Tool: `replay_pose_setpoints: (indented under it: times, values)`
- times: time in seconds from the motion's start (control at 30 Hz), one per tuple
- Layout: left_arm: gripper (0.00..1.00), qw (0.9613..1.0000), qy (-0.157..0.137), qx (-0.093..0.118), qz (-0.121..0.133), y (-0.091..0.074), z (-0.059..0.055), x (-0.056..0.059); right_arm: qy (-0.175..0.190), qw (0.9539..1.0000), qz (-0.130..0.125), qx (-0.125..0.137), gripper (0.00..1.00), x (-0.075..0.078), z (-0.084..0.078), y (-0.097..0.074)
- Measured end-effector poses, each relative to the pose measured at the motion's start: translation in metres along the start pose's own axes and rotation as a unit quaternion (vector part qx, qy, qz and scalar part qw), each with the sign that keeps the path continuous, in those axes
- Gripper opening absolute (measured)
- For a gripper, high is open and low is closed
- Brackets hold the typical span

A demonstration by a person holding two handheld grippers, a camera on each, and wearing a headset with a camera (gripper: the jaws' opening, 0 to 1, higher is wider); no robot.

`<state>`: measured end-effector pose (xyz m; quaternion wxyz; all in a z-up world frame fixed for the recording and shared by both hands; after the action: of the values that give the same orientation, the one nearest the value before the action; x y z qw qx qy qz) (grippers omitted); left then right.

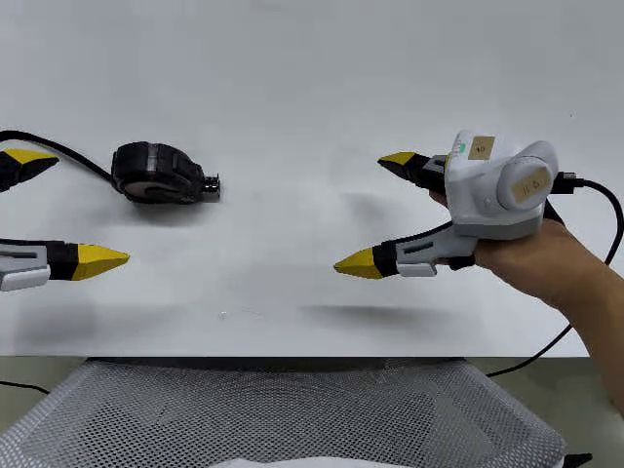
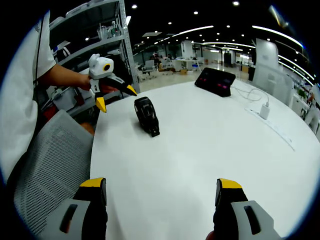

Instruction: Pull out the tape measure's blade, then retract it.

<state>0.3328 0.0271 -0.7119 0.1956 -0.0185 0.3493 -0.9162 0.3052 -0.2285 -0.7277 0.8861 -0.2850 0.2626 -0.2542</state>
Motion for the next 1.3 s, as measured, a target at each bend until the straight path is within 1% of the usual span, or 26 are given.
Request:
replay_pose_setpoints:
  times: [0.27, 0.47, 0.6, 0.87, 1.0, 1.1, 1.13, 1.3]
  values:
    - [0.81, 0.9998, 0.011, -0.004, -0.017, 0.009, 0.002, -0.002, -0.007, 0.9999, 0.01, -0.004, 0.88, -0.001, 0.004, 0.011]
    - [0.8, 0.9989, 0.03, -0.012, -0.032, 0.018, 0.002, -0.005, -0.009, 0.9998, 0.019, -0.005, 0.88, -0.002, 0.008, 0.021]
    - [0.8, 0.9985, 0.036, -0.012, -0.04, 0.022, 0.002, -0.007, -0.012, 0.9996, 0.024, -0.005, 0.88, -0.003, 0.01, 0.026]
    - [0.78, 0.9961, 0.064, -0.023, -0.057, 0.033, 0.002, -0.01, -0.026, 0.9991, 0.032, -0.014, 0.88, -0.004, 0.014, 0.039]
    - [0.75, 0.9943, 0.08, -0.032, -0.063, 0.039, -0.001, -0.011, -0.031, 0.9987, 0.038, -0.016, 0.88, -0.005, 0.017, 0.045]
    - [0.74, 0.9933, 0.089, -0.04, -0.062, 0.043, -0.004, -0.015, -0.034, 0.9985, 0.041, -0.016, 0.88, -0.005, 0.02, 0.048]
    - [0.73, 0.9929, 0.09, -0.041, -0.066, 0.044, -0.005, -0.016, -0.035, 0.9983, 0.042, -0.017, 0.88, -0.006, 0.021, 0.05]
    - [0.64, 0.9904, 0.103, -0.054, -0.074, 0.048, -0.01, -0.02, -0.041, 0.9979, 0.047, -0.019, 0.87, -0.006, 0.025, 0.055]
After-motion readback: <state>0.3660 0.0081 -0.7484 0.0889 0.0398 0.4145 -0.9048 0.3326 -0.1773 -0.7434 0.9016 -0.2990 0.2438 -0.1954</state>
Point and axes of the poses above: the centre of the closed fingertips' face, and the gripper's own axes: y roughly forward along the fingers, x roughly to its right, z roughly out of its top, the point moved 1 cm from there along -y, roughly backward along the fingers, and after that the axes turned 15 degrees about y, right-handed, at the moved point
